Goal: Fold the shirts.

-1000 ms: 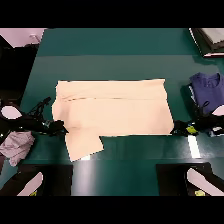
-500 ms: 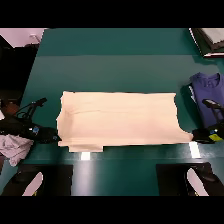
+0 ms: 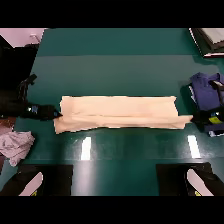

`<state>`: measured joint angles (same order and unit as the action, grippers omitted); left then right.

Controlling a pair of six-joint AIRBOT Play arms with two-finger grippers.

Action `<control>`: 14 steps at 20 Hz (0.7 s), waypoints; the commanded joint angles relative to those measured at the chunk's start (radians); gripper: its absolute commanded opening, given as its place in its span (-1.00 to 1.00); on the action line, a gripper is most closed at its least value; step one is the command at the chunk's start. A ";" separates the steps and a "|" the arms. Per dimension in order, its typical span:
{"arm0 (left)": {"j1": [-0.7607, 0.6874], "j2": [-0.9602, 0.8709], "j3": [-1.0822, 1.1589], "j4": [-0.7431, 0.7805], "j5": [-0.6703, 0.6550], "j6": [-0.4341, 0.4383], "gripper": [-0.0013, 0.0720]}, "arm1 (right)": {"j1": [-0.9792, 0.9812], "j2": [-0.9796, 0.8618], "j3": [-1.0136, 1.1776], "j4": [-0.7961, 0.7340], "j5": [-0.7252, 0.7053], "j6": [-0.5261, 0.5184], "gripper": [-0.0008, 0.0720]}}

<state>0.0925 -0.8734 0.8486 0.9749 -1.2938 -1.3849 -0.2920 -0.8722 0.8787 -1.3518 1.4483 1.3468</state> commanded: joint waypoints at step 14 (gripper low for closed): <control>0.000 -0.281 0.163 -0.010 0.291 0.004 0.14 | 0.018 -0.524 0.306 0.210 -0.185 0.010 0.65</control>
<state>0.0933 -1.1469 0.9962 0.9661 -0.9020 -1.3819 -0.2276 -1.3678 1.1706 -1.1835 1.1870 1.4387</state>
